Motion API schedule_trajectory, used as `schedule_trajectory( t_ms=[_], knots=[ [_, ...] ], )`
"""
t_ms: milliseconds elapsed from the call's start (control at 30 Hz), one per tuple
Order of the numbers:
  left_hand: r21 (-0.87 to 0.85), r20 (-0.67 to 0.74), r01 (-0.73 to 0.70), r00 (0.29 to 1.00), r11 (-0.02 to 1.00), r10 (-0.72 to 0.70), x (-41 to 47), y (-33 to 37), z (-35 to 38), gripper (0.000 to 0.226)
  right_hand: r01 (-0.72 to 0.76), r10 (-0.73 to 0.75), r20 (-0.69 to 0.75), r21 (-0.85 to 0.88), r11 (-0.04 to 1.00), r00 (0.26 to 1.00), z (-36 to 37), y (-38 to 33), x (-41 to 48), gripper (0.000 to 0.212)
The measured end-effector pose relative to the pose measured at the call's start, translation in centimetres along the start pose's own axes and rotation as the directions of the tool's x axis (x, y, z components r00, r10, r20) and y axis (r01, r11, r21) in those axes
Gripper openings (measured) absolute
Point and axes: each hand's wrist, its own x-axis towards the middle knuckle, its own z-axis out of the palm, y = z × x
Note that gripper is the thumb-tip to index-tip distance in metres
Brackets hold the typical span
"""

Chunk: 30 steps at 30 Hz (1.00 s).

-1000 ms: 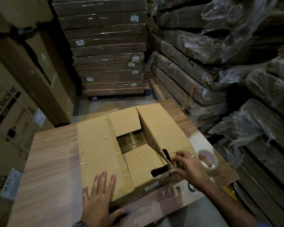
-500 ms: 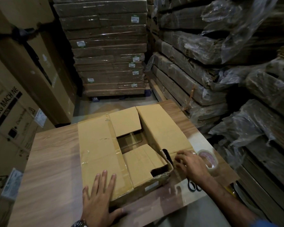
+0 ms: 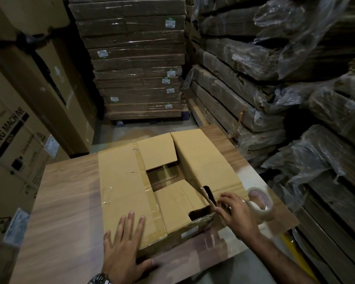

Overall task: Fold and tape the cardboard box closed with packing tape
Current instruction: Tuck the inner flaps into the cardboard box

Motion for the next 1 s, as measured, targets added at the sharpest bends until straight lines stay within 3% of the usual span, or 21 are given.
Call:
schedule_trajectory(
  t_ms=[167, 333, 467, 533, 700, 867, 1000],
  knots=[
    [-0.002, 0.011, 0.021, 1.000, 1.000, -0.021, 0.1, 0.0, 0.1, 0.116, 0.030, -0.031, 0.007, 0.067, 0.997, 1.000, 0.6, 0.7, -0.4, 0.016],
    [-0.012, 0.029, 0.020, 0.999, 1.000, -0.019, -0.1, -0.1, 0.0, 0.124, 0.105, -0.093, 0.178, -0.059, 0.993, 0.980, -0.3, 1.4, -0.6, 0.041],
    [-0.001, 0.051, -0.002, 0.999, 1.000, 0.002, -0.2, -0.1, -0.2, 0.115, 0.135, -0.131, 0.045, -0.090, 0.987, 0.990, -0.7, 0.8, 0.4, 0.016],
    [0.001, 0.070, -0.008, 0.998, 1.000, 0.008, -0.4, -0.1, -0.4, 0.110, 0.135, -0.130, 0.058, -0.091, 0.987, 0.990, -1.3, 0.6, 1.1, 0.007],
    [0.004, 0.101, 0.019, 0.995, 1.000, -0.020, -0.5, -0.1, -0.4, 0.119, 0.207, -0.163, 0.216, -0.197, 0.958, 0.963, -1.5, 0.6, 1.3, 0.037],
    [0.007, 0.093, 0.002, 0.996, 1.000, -0.003, -0.9, -0.3, -0.4, 0.118, 0.183, -0.160, 0.133, -0.188, 0.965, 0.978, -1.5, 0.0, 1.2, 0.015],
    [0.002, 0.077, 0.000, 0.997, 1.000, 0.000, -1.1, -0.5, -0.6, 0.107, 0.120, -0.116, 0.043, -0.107, 0.987, 0.992, -1.9, 0.0, 1.3, 0.014]
  ],
)
